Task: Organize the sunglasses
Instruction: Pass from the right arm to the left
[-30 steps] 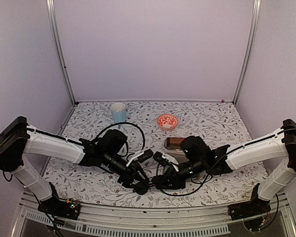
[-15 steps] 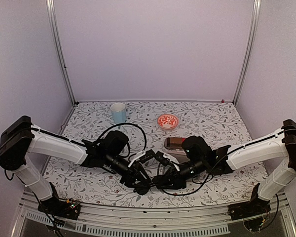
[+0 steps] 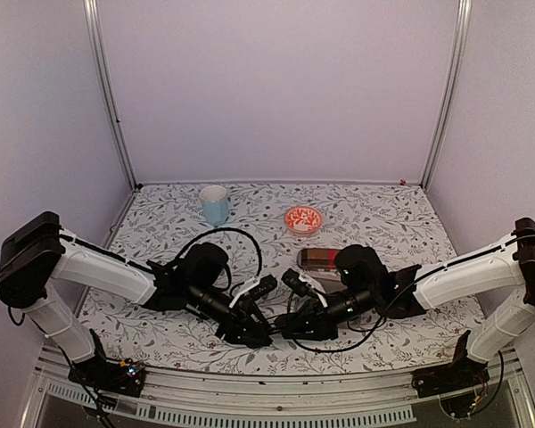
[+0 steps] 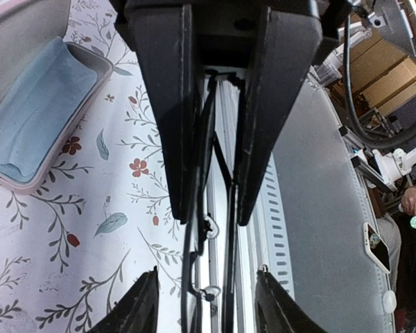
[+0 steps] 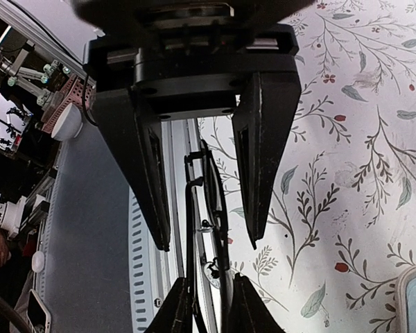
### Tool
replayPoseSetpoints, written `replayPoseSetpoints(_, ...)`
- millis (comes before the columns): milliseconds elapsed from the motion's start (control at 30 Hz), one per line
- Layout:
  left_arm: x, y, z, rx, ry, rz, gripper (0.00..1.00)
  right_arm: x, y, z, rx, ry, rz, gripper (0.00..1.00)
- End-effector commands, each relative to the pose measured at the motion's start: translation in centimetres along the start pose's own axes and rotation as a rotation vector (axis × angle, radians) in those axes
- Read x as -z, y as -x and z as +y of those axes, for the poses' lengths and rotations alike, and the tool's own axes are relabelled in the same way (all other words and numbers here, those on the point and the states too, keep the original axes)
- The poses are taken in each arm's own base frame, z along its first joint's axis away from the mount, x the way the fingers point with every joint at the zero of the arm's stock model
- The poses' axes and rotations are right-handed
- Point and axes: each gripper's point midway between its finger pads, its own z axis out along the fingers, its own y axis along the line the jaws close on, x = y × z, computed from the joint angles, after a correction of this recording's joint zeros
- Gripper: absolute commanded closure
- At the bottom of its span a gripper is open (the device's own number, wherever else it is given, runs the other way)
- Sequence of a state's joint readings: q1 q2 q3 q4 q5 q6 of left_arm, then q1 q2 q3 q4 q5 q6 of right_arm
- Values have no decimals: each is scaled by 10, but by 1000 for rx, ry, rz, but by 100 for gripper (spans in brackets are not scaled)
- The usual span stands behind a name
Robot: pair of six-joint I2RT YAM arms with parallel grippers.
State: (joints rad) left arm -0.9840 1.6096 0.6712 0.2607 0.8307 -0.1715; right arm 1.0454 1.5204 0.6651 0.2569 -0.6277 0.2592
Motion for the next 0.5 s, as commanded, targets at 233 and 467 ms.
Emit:
replayPoseSetpoints(233, 1, 19, -12, -70, -26, -50, 51, 5, 12, 6, 11, 34, -47, 78)
replayPoseSetpoints(467, 3, 25, -12, -76, -18, -68, 52, 2, 11, 6, 8, 47, -38, 78)
